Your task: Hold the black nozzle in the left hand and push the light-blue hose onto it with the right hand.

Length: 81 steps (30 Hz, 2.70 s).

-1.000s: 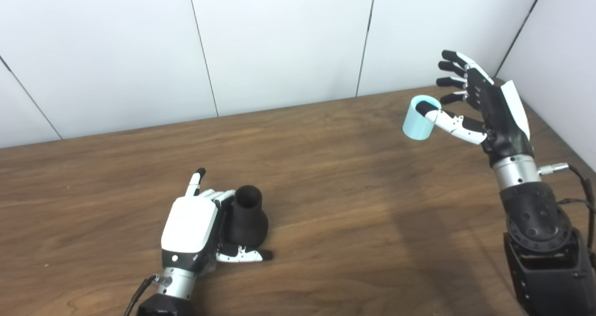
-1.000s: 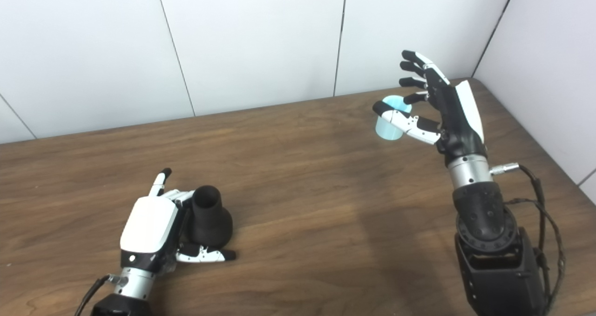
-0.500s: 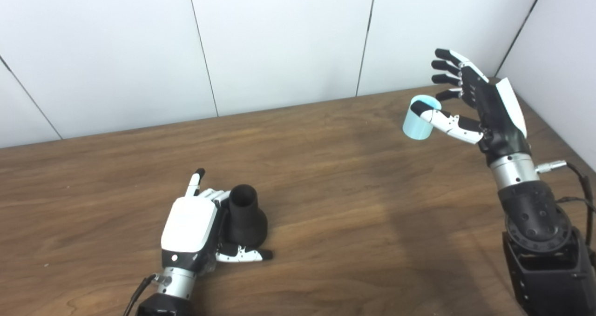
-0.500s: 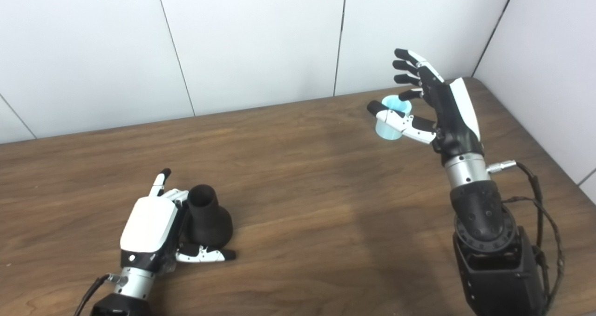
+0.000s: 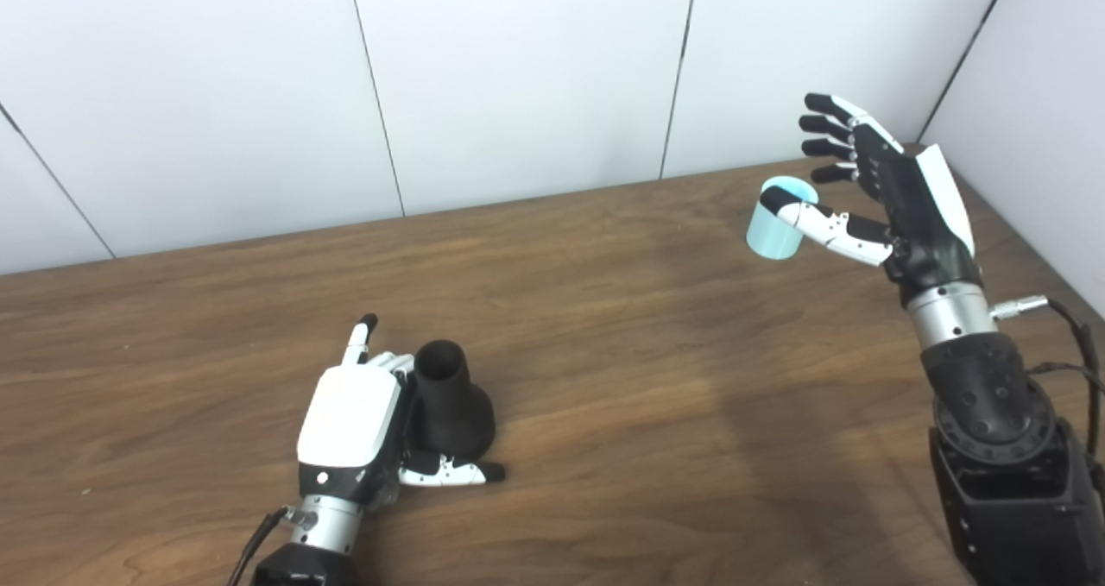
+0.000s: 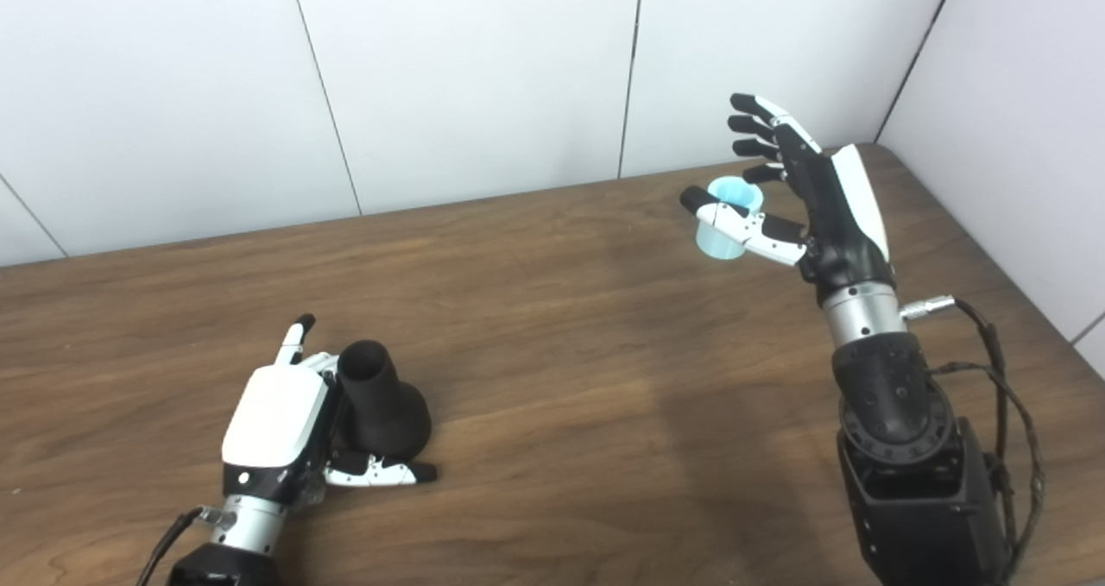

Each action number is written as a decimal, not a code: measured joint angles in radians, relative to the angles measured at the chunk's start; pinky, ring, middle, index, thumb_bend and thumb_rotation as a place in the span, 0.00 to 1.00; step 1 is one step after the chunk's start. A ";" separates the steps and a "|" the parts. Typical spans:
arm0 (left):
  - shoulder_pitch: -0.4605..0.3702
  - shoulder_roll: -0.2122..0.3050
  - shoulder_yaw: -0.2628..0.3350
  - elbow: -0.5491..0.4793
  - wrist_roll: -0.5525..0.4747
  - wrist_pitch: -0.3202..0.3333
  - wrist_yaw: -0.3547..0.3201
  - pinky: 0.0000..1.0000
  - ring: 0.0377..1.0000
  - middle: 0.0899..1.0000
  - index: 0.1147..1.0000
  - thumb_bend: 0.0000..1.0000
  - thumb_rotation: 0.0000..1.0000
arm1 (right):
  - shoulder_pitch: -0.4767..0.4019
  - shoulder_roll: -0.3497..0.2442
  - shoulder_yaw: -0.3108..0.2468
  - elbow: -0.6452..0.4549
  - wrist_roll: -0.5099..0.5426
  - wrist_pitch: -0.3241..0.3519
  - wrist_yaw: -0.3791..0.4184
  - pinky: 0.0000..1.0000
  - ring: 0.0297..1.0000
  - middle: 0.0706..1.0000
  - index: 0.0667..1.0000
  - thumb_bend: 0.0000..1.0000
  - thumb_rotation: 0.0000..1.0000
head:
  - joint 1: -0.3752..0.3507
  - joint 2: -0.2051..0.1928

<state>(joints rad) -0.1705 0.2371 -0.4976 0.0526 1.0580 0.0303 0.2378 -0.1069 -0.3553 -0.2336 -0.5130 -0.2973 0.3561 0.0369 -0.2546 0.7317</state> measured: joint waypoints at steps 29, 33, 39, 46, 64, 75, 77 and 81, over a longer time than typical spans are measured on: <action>0.000 0.000 0.004 0.001 -0.002 0.009 0.004 1.00 0.59 0.42 0.43 0.53 0.00 | -0.037 -0.090 0.085 0.062 -0.156 0.031 0.054 0.73 0.77 0.84 0.84 0.65 0.28 | -0.086 -0.011; 0.000 0.001 0.007 0.002 -0.003 0.008 0.004 1.00 0.59 0.41 0.43 0.53 0.00 | -0.082 -0.159 0.127 0.150 -0.207 0.032 0.084 0.71 0.87 0.83 0.83 0.74 0.18 | -0.097 -0.012; -0.001 0.001 0.008 0.003 -0.005 0.002 0.004 1.00 0.58 0.42 0.43 0.53 0.00 | -0.153 -0.228 0.218 0.251 -0.291 0.030 0.131 0.83 0.97 0.85 0.84 0.83 0.14 | -0.117 -0.011; 0.001 0.002 0.011 0.003 -0.005 0.003 -0.001 1.00 0.58 0.42 0.43 0.53 0.00 | -0.231 -0.310 0.315 0.363 -0.417 0.024 0.177 0.89 0.96 0.84 0.82 0.86 0.14 | -0.130 0.002; 0.006 0.003 0.015 0.001 -0.005 0.004 -0.002 1.00 0.58 0.41 0.43 0.53 0.00 | -0.404 -0.345 0.410 0.801 -0.458 -0.103 0.180 0.76 0.85 0.79 0.76 0.87 0.14 | -0.141 0.011; 0.007 0.005 0.015 -0.001 -0.004 0.005 -0.003 1.00 0.57 0.42 0.43 0.53 0.00 | -0.412 -0.340 0.407 0.882 -0.433 -0.133 0.112 0.73 0.81 0.78 0.75 0.85 0.09 | -0.141 0.015; 0.007 0.005 0.015 -0.001 -0.004 0.004 -0.002 0.99 0.57 0.42 0.43 0.53 0.00 | -0.412 -0.338 0.407 0.882 -0.428 -0.133 0.106 0.72 0.81 0.78 0.75 0.84 0.09 | -0.143 0.017; 0.007 0.005 0.015 -0.001 -0.004 0.004 -0.002 0.99 0.57 0.41 0.43 0.53 0.00 | -0.412 -0.334 0.407 0.882 -0.417 -0.132 0.104 0.69 0.79 0.77 0.74 0.84 0.08 | -0.141 0.018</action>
<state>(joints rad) -0.1632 0.2422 -0.4831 0.0514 1.0541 0.0341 0.2355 -0.5191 -0.6893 0.1731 0.3685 -0.7140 0.2244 0.1408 -0.3958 0.7501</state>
